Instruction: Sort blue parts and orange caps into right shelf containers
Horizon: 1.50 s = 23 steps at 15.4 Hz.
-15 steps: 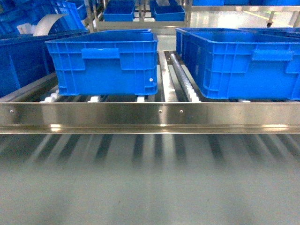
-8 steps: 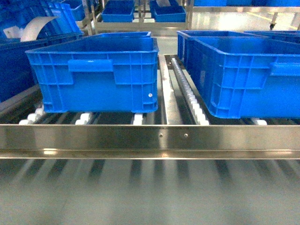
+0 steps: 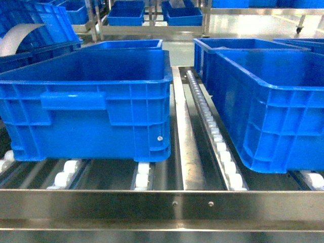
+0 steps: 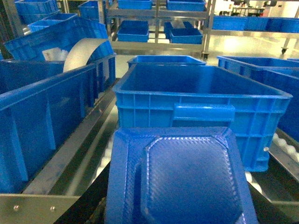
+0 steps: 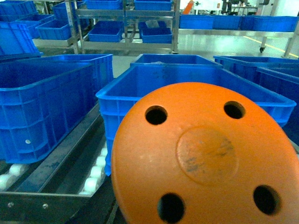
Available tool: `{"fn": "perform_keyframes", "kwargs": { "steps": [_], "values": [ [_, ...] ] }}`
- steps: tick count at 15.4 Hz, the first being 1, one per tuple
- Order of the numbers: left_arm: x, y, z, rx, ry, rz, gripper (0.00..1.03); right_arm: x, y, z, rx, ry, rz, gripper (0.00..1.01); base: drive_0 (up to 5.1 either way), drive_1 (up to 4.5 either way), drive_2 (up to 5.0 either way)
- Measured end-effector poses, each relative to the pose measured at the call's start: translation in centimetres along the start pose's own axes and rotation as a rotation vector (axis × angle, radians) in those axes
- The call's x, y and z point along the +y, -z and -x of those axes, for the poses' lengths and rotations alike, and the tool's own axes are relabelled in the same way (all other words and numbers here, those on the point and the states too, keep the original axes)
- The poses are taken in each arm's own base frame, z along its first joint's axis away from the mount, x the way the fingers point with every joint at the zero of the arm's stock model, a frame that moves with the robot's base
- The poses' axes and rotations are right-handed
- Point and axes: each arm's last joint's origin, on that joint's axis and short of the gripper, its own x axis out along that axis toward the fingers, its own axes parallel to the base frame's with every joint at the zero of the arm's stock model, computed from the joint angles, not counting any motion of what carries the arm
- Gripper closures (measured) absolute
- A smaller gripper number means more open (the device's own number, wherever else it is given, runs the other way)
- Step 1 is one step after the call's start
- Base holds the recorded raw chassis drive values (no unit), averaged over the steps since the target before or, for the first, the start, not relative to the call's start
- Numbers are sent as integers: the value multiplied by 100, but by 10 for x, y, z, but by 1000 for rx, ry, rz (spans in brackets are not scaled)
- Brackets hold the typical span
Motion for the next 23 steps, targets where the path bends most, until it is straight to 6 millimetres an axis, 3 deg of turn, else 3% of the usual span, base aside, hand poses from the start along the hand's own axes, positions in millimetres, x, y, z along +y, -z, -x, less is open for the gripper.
{"fn": "perform_keyframes", "kwargs": {
  "steps": [2, 23],
  "values": [
    [0, 0, 0, 0, 0, 0, 60, 0, 0, 0, 0, 0, 0, 57, -8, 420, -435],
    [0, 0, 0, 2, 0, 0, 60, 0, 0, 0, 2, 0, 0, 57, 0, 0, 0]
  ]
}}
